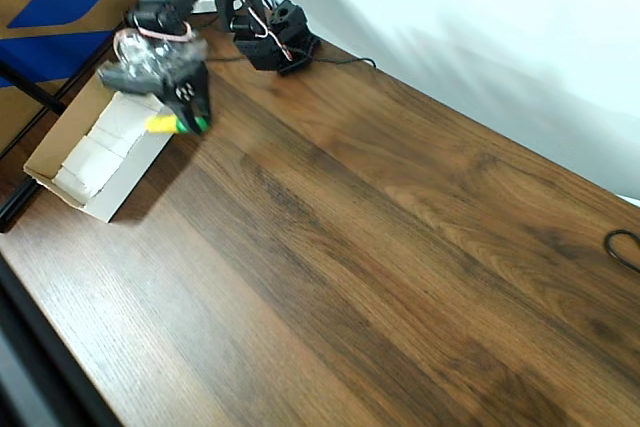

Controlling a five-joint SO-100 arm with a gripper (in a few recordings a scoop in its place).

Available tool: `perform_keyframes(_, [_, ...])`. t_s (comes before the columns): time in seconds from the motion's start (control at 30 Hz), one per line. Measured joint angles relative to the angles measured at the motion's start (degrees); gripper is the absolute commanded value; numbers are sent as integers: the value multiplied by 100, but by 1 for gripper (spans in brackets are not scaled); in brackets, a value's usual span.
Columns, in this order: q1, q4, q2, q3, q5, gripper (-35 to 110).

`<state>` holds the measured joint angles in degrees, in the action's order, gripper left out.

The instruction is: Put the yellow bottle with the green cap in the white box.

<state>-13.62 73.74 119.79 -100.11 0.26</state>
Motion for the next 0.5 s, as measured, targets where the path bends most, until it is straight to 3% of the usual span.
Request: perform_keyframes(0.5, [2276,-79,773,316,-114,0])
